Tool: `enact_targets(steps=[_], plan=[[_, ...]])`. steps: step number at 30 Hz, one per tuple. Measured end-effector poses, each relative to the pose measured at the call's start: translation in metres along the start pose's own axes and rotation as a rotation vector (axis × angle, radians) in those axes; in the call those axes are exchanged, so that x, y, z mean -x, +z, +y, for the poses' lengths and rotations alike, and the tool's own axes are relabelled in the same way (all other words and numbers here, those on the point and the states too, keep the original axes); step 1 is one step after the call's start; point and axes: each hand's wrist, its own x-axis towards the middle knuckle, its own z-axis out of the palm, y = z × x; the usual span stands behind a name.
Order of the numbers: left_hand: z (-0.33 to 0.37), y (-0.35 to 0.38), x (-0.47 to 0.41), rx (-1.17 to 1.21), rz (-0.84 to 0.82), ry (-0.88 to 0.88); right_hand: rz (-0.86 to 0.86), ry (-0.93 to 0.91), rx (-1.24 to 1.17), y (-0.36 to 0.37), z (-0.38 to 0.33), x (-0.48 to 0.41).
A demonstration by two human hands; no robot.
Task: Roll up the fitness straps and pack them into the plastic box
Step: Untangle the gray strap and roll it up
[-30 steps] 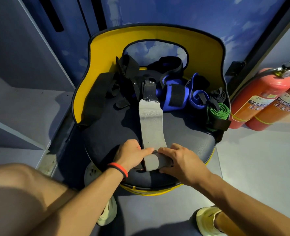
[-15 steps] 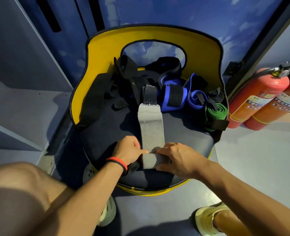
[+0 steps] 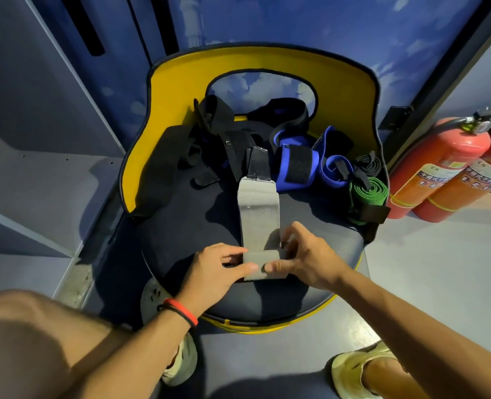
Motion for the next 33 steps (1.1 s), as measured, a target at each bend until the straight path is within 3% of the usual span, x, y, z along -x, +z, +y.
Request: enact_targets(steps=[6, 9, 14, 17, 21, 24, 28, 33], plan=[[0.023, 0.008, -0.003, -0.139, 0.03, -0.147, 0.25, 0.142, -0.013, 0.018, 0.008, 0.001], [0.031, 0.01, 0.004, -0.202, 0.055, -0.196, 0.247, 0.155, -0.015, 0.021, 0.01, 0.0], [0.038, 0.008, 0.019, -0.226, -0.069, -0.14, 0.13, 0.186, 0.018, 0.017, 0.008, -0.001], [0.035, 0.014, 0.021, -0.271, 0.027, -0.107, 0.078, 0.179, 0.049, 0.02, 0.004, 0.002], [0.036, 0.014, 0.018, -0.235, 0.088, -0.122, 0.259, 0.04, 0.368, 0.039, -0.001, 0.014], [0.036, 0.014, 0.018, -0.209, 0.106, -0.114, 0.314, -0.009, 0.465, 0.041, -0.005, 0.018], [0.034, 0.02, 0.022, -0.206, 0.14, -0.089, 0.277, -0.032, 0.382, 0.042, -0.009, 0.019], [0.033, 0.033, 0.031, -0.426, 0.151, 0.006, 0.201, 0.042, 0.26, 0.042, -0.01, 0.016]])
